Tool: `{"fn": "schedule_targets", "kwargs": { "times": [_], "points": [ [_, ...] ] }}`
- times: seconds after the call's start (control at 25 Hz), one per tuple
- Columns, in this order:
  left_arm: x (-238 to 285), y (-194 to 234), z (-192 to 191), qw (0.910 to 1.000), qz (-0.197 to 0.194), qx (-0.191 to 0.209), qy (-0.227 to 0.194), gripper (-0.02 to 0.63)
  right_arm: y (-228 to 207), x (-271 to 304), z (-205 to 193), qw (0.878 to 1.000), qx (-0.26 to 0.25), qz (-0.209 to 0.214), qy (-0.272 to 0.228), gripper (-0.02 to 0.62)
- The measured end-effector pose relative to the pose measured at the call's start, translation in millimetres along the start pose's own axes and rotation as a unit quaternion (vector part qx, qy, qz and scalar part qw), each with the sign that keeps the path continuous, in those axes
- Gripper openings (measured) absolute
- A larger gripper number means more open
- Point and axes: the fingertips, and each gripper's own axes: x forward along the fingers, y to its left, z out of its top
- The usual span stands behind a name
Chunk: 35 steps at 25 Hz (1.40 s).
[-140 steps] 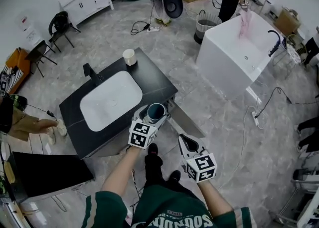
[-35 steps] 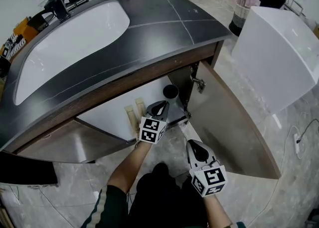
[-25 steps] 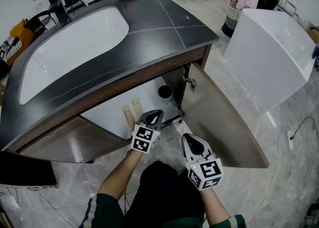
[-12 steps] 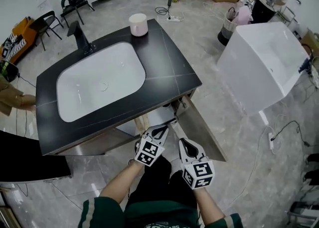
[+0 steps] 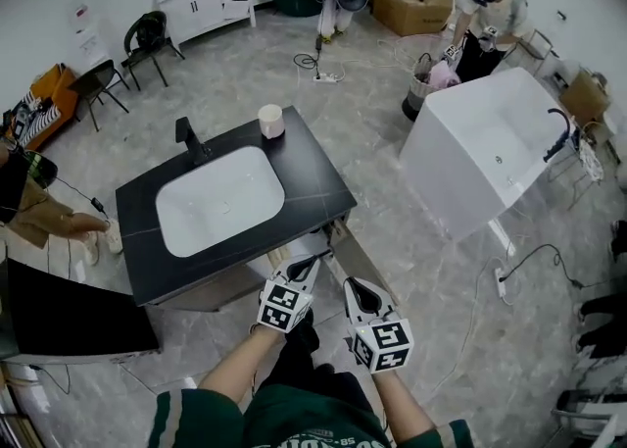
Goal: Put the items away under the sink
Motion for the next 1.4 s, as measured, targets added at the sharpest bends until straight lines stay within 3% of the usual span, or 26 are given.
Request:
{"fn": "schedule_targets", "kwargs": {
  "times": [0.28, 0.64, 0.88, 1.12, 1.4],
  "points": [
    [-46, 1, 91, 0.9987, 0.034, 0.026, -0.029, 0.011, 24, -60, 61, 1.0, -0.001, -0.003, -0.02, 0.043],
    [-32, 75, 145, 0.9966, 0.054, 0.024, -0.057, 0.03, 30, -20, 111, 0.999, -0.014, 0.002, -0.032, 0.043],
    [14, 146, 156, 0.9963, 0.064, 0.036, -0.044, 0.114, 23, 41, 141, 0.999, -0.023, 0.004, -0.024, 0.043],
    [58, 226, 162, 0.996, 0.083, 0.013, -0.033, 0.175, 17, 114, 161, 1.0, -0.023, 0.004, -0.002, 0.043],
    [104, 305, 158, 0.9932, 0.113, -0.015, -0.022, 0.351, 5, 187, 169, 0.999, -0.024, 0.007, 0.027, 0.043]
  ]
}}
